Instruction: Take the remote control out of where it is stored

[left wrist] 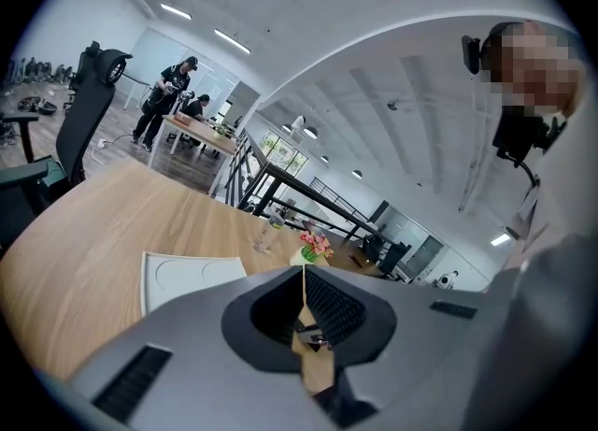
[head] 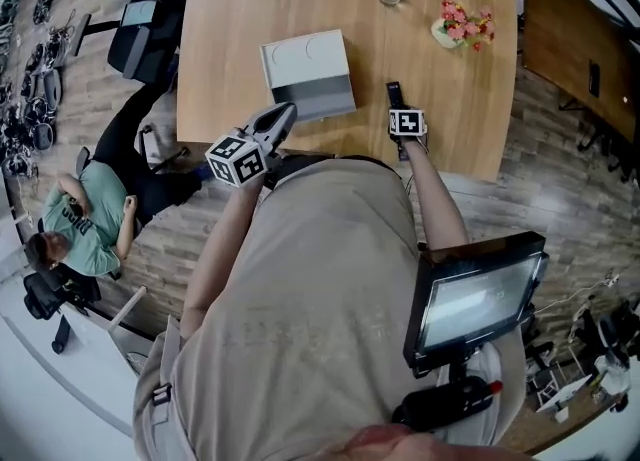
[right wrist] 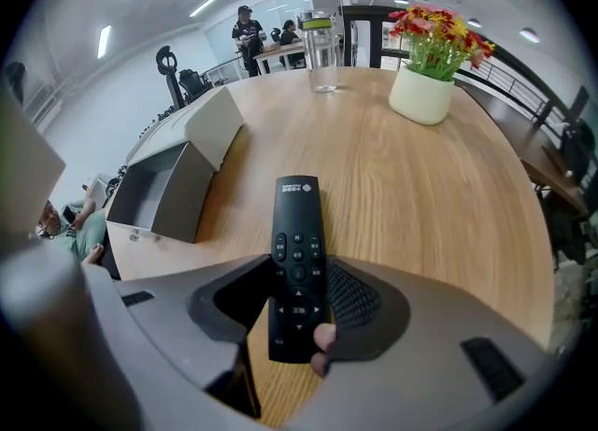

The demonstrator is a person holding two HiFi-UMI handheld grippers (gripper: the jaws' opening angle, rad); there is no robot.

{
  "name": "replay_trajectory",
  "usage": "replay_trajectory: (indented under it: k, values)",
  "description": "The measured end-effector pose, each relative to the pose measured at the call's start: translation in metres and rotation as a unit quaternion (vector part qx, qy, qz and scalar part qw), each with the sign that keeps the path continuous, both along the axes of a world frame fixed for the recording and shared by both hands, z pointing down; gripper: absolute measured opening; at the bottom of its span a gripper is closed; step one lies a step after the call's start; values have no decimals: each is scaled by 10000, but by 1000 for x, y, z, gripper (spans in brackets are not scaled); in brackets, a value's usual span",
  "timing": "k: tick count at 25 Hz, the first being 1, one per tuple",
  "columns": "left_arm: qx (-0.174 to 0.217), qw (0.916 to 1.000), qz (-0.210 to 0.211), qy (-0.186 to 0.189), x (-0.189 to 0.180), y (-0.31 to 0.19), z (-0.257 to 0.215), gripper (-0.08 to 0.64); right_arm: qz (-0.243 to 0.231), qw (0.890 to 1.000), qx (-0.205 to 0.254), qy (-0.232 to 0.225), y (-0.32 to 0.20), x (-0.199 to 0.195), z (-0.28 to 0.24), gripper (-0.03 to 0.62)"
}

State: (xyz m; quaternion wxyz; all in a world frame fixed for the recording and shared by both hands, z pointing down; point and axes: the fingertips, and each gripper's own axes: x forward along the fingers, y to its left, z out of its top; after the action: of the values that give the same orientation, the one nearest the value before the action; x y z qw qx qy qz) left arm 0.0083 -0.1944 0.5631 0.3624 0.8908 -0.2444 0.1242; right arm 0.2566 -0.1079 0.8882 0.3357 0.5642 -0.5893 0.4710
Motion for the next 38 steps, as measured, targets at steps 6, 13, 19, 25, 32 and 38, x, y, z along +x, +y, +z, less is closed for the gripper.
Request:
replay_trajectory:
  k: [6, 13, 19, 25, 32, 38]
  values:
    - [41, 9999, -132, -12, -10, -5, -5, 6, 30, 9999, -102, -60, 0, -3, 3, 190]
    - [-28, 10000, 12, 18, -1, -6, 1, 6, 203, 9995, 113, -216, -10, -2, -5, 272]
    - [19, 9995, 282, 110, -4, 0, -3, 6, 485, 9926, 1094, -220, -34, -13, -60, 281]
    - [75, 9977, 658, 170, 6, 0, -5, 6, 589, 9672, 2472, 5, -55, -10, -155, 279]
    - [265, 9901, 1278, 522, 2, 12, -44, 6, 1040, 9249, 3638, 383, -55, -29, -275, 262]
    - [429, 9836, 1573, 767, -23, 21, -77, 6, 1315, 8860, 4421, 477, -32, -61, -366, 255]
